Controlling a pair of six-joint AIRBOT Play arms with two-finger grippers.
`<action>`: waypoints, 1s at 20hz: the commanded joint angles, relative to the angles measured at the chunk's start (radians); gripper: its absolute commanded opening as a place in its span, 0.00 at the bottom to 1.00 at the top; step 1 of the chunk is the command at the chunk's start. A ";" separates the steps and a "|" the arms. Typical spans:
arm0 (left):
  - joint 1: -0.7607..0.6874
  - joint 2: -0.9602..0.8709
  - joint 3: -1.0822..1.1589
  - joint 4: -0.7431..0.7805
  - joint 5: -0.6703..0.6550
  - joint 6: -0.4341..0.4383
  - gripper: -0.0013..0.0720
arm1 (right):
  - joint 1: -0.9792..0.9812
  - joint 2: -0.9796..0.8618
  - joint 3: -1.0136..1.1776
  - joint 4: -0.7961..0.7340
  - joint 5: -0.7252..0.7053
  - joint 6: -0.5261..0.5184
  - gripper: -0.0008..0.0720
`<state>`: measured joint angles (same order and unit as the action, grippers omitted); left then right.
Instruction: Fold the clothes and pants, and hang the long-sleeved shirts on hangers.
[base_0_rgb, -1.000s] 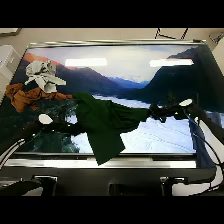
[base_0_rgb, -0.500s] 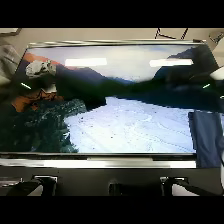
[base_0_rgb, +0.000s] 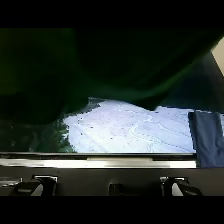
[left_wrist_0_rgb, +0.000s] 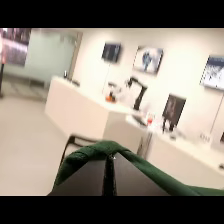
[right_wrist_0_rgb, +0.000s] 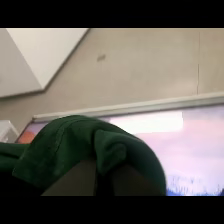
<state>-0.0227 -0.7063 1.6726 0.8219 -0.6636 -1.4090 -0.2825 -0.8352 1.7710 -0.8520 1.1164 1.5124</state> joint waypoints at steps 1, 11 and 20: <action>0.003 0.028 0.018 -0.031 0.094 0.023 0.05 | -0.003 0.092 0.027 -0.007 -0.153 0.014 0.08; 0.003 -0.326 -0.234 0.357 -0.194 -0.016 0.05 | 0.106 -0.326 -0.237 -0.287 0.106 0.109 0.08; 0.000 -0.809 -0.343 0.288 -0.195 -0.253 0.05 | 0.257 -0.847 -0.336 -0.022 -0.267 0.282 0.16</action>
<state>-0.0204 -1.3956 1.3441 1.1622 -0.8009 -1.5799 -0.0460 -1.5635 1.4479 -0.9886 0.8680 1.7500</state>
